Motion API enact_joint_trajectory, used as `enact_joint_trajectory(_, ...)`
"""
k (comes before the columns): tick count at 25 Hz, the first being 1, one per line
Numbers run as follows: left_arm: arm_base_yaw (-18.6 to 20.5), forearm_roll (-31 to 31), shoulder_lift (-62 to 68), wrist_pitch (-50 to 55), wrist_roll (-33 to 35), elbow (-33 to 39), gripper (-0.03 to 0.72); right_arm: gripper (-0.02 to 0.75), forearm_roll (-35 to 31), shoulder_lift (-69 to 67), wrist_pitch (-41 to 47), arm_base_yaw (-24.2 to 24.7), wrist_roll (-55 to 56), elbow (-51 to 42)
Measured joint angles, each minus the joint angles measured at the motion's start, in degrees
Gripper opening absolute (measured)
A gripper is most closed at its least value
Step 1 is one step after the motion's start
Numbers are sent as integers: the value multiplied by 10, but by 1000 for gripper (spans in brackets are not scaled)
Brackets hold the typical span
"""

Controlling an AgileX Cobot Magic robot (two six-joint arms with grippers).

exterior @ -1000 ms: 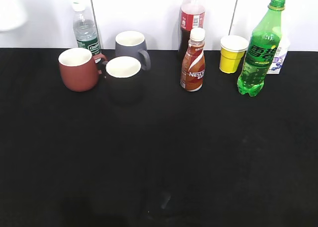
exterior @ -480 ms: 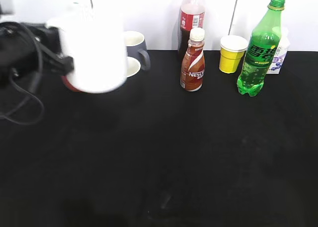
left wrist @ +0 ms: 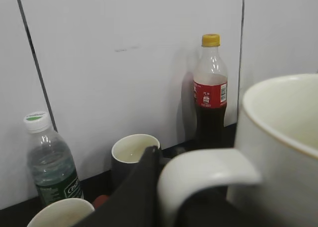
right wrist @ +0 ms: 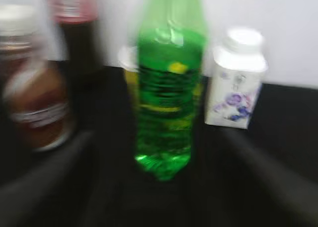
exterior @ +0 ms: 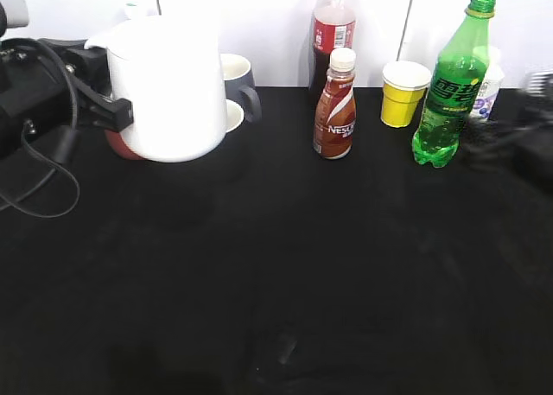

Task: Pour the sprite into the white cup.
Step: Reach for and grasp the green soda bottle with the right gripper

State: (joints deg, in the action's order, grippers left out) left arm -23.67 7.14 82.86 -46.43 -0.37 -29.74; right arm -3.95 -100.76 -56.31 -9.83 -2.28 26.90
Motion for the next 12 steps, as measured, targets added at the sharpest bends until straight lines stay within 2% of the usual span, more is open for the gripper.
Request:
enact_joint_trajectory(5,0,0,0,0,0,0,51,660,-3,-157,-27,0,2,137)
enact_joint_trajectory(12,0,0,0,0,0,0,51,653,-8,-274,-26,0,2,266)
